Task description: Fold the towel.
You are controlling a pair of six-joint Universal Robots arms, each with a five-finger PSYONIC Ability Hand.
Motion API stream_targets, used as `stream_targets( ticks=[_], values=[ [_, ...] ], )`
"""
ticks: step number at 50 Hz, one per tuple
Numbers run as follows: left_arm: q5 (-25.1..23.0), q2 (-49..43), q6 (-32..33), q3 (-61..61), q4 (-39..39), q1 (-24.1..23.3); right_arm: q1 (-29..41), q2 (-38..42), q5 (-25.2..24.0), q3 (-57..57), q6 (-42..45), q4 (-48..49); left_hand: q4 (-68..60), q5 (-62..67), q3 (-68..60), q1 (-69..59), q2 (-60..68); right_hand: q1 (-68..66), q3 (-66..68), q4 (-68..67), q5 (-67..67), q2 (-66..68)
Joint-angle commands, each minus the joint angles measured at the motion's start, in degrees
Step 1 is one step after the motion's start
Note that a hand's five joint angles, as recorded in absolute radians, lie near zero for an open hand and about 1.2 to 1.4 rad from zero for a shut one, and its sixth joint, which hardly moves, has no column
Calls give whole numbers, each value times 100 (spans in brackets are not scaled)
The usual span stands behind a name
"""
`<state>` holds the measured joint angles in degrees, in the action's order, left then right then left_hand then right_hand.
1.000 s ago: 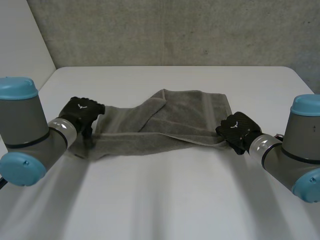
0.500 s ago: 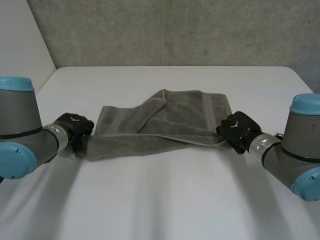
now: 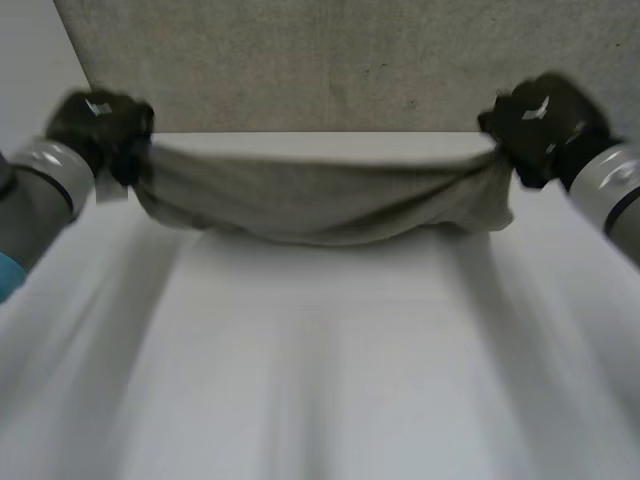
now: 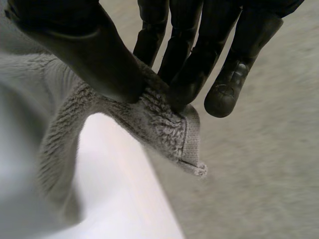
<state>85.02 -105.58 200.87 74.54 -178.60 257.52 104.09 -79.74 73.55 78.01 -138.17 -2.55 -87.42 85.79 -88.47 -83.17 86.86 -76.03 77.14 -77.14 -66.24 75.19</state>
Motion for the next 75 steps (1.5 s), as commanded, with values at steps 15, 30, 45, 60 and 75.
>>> stream_targets(
  ticks=[15,30,45,60,75],
  values=[
    [-73,-613,-39,-194,88,-395,-443,767,-402,-1763,933,-2759,742,-1579,847,317,-686,-397,286,-286,-376,481],
    [59,-1967,568,-2706,-1377,-589,251,1998,643,-2766,906,1495,742,-1579,847,317,-686,-397,286,-286,-376,481],
    [139,-1131,-153,-1525,-2170,-466,155,1162,126,-1510,300,1463,742,-1579,847,317,-686,-397,286,-286,-376,481],
    [-460,-1896,734,843,-2083,-466,146,1857,-235,267,537,528,742,-1579,847,317,-686,-397,286,-286,-376,481],
    [-451,-1624,1112,1423,-2056,-466,94,2113,-42,829,485,492,742,-1579,847,317,-686,3633,-3744,3743,3654,-3549]
  ],
)
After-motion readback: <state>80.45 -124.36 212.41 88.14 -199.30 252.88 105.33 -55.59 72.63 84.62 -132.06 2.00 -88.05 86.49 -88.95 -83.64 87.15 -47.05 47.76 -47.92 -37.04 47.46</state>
